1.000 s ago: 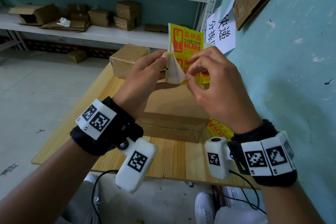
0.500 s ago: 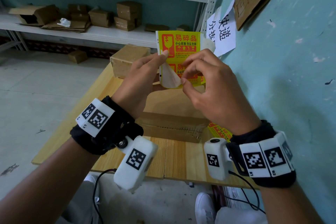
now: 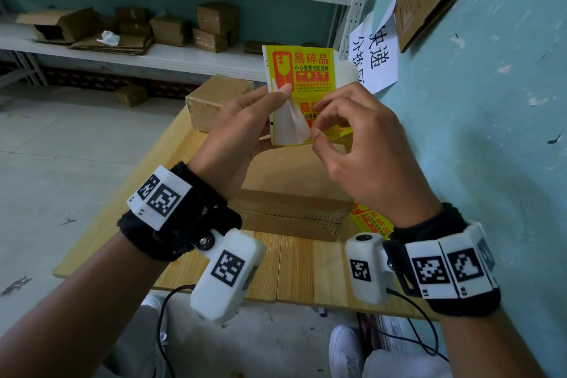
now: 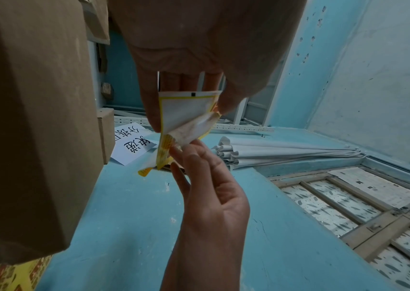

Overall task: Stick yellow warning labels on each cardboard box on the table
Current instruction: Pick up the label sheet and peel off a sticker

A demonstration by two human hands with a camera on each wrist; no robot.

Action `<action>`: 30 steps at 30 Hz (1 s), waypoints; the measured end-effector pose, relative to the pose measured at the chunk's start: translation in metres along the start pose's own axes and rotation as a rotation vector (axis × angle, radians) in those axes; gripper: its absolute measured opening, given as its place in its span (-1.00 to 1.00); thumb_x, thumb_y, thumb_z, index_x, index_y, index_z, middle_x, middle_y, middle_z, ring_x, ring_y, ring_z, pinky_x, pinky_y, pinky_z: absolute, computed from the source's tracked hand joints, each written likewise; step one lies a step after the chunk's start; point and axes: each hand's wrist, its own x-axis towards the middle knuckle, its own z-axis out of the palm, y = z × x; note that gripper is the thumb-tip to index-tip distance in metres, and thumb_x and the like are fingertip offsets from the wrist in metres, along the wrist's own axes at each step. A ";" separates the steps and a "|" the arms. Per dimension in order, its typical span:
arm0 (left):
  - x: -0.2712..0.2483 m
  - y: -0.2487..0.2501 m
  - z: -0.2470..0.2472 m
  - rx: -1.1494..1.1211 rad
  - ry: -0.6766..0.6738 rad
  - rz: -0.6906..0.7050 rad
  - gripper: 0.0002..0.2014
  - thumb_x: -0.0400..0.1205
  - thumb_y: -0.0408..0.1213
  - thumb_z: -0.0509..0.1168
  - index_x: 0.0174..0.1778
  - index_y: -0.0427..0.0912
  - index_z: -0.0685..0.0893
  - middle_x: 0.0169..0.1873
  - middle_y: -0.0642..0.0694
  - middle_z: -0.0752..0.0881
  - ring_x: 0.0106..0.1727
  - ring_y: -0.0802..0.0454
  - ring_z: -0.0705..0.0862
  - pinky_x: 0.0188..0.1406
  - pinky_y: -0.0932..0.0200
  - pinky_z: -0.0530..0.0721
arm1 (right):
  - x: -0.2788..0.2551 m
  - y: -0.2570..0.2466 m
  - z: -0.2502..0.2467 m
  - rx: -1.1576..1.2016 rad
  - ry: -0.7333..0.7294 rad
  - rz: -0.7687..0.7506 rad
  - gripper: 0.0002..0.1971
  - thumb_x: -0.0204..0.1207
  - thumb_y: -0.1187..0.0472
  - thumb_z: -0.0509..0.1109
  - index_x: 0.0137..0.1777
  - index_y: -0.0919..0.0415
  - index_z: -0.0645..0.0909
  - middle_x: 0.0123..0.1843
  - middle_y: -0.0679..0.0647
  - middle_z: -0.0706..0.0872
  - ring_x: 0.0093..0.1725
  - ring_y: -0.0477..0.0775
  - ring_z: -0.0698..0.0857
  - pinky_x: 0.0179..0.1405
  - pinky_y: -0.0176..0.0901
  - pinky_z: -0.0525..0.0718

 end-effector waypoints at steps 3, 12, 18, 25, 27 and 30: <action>-0.001 0.000 0.001 -0.004 -0.012 0.027 -0.74 0.71 -0.13 0.24 0.24 -0.12 0.71 0.11 -0.09 0.81 0.17 -0.08 0.77 0.17 -0.05 0.75 | 0.000 0.000 0.000 0.031 -0.001 0.004 -0.90 0.54 0.18 0.46 -0.07 0.21 0.70 0.12 0.03 0.66 0.04 -0.07 0.69 0.04 -0.08 0.75; -0.003 -0.002 0.003 0.022 -0.008 0.055 -0.73 0.72 -0.13 0.23 0.23 -0.12 0.72 0.06 -0.04 0.83 0.07 0.03 0.80 0.00 0.12 0.80 | 0.001 -0.007 0.001 0.204 -0.026 0.038 -0.82 0.58 0.20 0.29 -0.04 0.22 0.72 0.04 0.02 0.69 0.06 -0.10 0.70 0.09 -0.03 0.69; -0.003 -0.001 0.003 0.017 -0.016 0.059 -0.76 0.72 -0.15 0.24 0.19 -0.12 0.73 0.06 -0.06 0.83 0.10 -0.02 0.80 0.07 0.03 0.79 | 0.002 -0.008 0.005 0.176 0.022 0.006 -0.82 0.60 0.09 0.44 -0.08 0.22 0.72 -0.01 0.03 0.70 -0.03 -0.08 0.73 0.00 -0.09 0.73; -0.005 0.000 0.003 0.014 -0.025 0.060 -0.81 0.71 -0.16 0.25 0.12 -0.08 0.74 0.03 -0.06 0.83 0.09 -0.05 0.80 0.06 0.03 0.79 | 0.002 -0.009 0.007 0.178 0.026 0.010 -0.86 0.57 0.13 0.49 -0.08 0.22 0.73 0.00 0.02 0.70 -0.03 -0.12 0.72 0.01 -0.22 0.72; -0.005 0.000 0.004 0.013 -0.026 0.059 -0.80 0.71 -0.17 0.25 0.14 -0.10 0.73 0.04 -0.08 0.83 0.09 -0.06 0.80 0.05 0.04 0.80 | 0.002 -0.008 0.007 0.164 0.027 0.008 -0.88 0.56 0.15 0.50 -0.08 0.21 0.73 0.01 0.01 0.70 -0.02 -0.11 0.71 0.02 -0.21 0.72; -0.005 0.000 0.005 0.003 -0.033 0.058 -0.78 0.71 -0.19 0.25 0.18 -0.14 0.73 0.03 -0.08 0.83 0.06 -0.03 0.81 -0.02 0.12 0.80 | 0.002 -0.006 0.008 0.138 0.031 0.010 -0.90 0.55 0.18 0.49 -0.08 0.21 0.74 0.04 0.01 0.70 0.00 -0.10 0.71 0.03 -0.16 0.74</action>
